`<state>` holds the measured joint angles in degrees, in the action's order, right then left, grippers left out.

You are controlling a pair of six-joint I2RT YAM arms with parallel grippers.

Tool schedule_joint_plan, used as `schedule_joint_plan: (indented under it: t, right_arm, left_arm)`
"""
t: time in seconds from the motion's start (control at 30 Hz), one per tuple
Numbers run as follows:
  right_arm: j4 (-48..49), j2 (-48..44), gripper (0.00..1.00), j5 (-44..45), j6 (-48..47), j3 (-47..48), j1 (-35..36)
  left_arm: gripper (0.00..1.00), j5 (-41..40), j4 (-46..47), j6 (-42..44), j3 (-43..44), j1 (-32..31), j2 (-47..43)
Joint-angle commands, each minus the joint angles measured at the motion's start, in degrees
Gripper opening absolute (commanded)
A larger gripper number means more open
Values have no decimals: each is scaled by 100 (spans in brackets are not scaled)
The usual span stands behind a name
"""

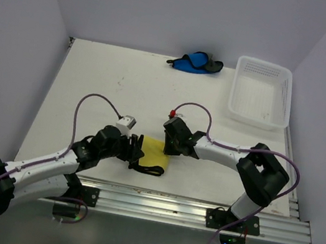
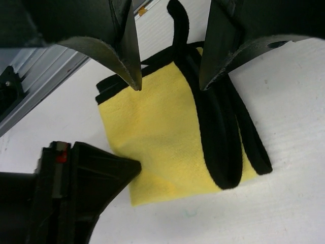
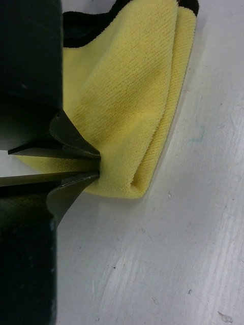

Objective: Roll the towels
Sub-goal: Fold the towel

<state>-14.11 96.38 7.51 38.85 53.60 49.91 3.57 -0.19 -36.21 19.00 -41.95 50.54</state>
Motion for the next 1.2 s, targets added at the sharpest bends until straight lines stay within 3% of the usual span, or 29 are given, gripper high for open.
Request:
schedule_joint_plan:
  t: [0.0,0.3,0.87,1.03,1.17]
  right_arm:
    - [31,57,20,-13,-27,80,-8]
    - [22,188,20,-21,-62,141,-8]
    - [57,250,20,23,-9,54,-8]
    - [57,250,20,49,0,10,1]
    - [66,276,20,58,0,10,1]
  left_arm:
    - [52,91,89,44,139,-58,385]
    - [50,188,669,-194,-292,-304,377]
    - [47,126,545,-334,-204,-349,1256]
    - [41,92,415,-220,-3,-375,1344]
    - [23,-94,27,-89,218,-410,1520]
